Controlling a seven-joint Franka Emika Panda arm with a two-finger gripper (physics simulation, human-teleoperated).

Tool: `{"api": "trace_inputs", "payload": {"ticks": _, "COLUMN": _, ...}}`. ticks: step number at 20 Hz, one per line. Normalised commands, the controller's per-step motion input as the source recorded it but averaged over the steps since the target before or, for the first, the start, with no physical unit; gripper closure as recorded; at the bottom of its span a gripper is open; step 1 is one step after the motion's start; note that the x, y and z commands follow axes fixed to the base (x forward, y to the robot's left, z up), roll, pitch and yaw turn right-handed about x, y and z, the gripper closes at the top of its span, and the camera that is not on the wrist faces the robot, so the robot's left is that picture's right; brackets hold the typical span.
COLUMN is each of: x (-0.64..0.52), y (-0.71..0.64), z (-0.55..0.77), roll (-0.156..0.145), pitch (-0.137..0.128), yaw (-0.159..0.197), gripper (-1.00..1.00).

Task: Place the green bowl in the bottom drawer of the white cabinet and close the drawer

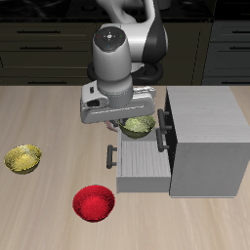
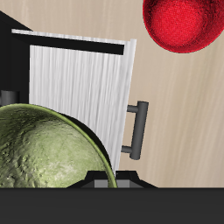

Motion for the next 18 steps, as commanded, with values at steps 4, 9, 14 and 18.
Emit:
{"api": "trace_inputs", "payload": {"ticks": 4, "x": 0.04, "y": 0.16, "z": 0.05, "roll": 0.053, "pitch": -0.019, "yaw": -0.017, "gripper": 1.0}}
{"api": "trace_inputs", "payload": {"ticks": 9, "x": 0.02, "y": 0.09, "z": -0.01, "roll": 0.022, "pitch": 0.001, "yaw": 0.002, "gripper": 1.0}}
{"api": "trace_inputs", "payload": {"ticks": 14, "x": -0.02, "y": -0.05, "z": -0.04, "roll": -0.01, "pitch": 0.005, "yaw": 0.01, "gripper": 1.0}}
{"api": "trace_inputs", "payload": {"ticks": 18, "x": 0.0, "y": -0.11, "z": -0.09, "roll": -0.034, "pitch": 0.026, "yaw": 0.009, "gripper": 1.0}}
